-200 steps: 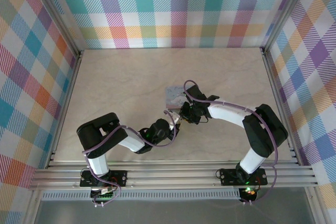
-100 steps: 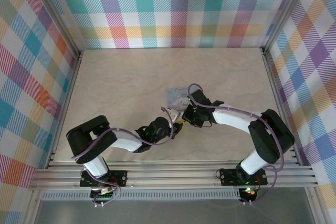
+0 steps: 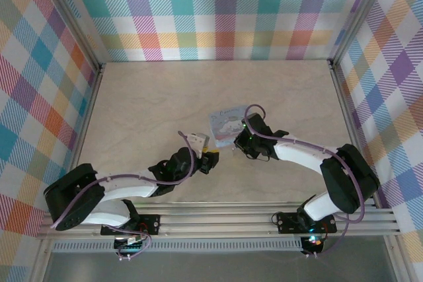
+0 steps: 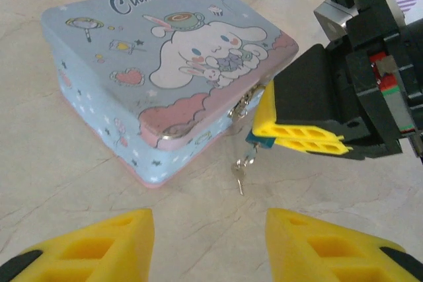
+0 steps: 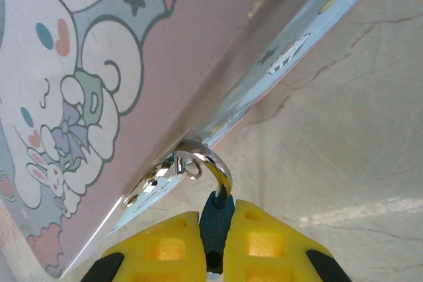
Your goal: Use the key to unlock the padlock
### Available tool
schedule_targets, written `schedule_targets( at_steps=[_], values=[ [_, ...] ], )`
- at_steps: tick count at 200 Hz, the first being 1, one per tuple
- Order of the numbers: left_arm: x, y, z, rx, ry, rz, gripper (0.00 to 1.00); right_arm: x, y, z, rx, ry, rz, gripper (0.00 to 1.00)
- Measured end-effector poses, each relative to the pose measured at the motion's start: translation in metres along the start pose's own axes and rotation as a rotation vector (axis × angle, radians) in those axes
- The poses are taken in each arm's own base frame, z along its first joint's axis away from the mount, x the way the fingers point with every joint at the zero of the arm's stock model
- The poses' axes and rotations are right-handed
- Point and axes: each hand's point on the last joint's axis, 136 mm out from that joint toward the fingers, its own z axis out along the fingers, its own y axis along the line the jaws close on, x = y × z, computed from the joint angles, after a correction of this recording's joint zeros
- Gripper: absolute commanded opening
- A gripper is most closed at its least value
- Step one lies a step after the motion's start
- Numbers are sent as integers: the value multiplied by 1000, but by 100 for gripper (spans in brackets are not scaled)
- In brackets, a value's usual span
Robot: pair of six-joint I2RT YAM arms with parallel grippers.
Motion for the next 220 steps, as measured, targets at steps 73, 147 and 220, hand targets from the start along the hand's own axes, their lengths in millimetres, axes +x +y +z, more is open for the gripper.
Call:
schedule_targets(
  at_steps=[73, 147, 220],
  values=[
    [-7, 20, -28, -69, -9, -17, 53, -2, -6, 25, 19, -10, 57, 0],
    [-39, 48, -57, -244, 15, 27, 100, -30, 17, -23, -70, -161, 22, 0],
    [-86, 102, -92, -589, 103, -20, 100, -8, 51, -40, -75, -86, -236, 0]
  ],
)
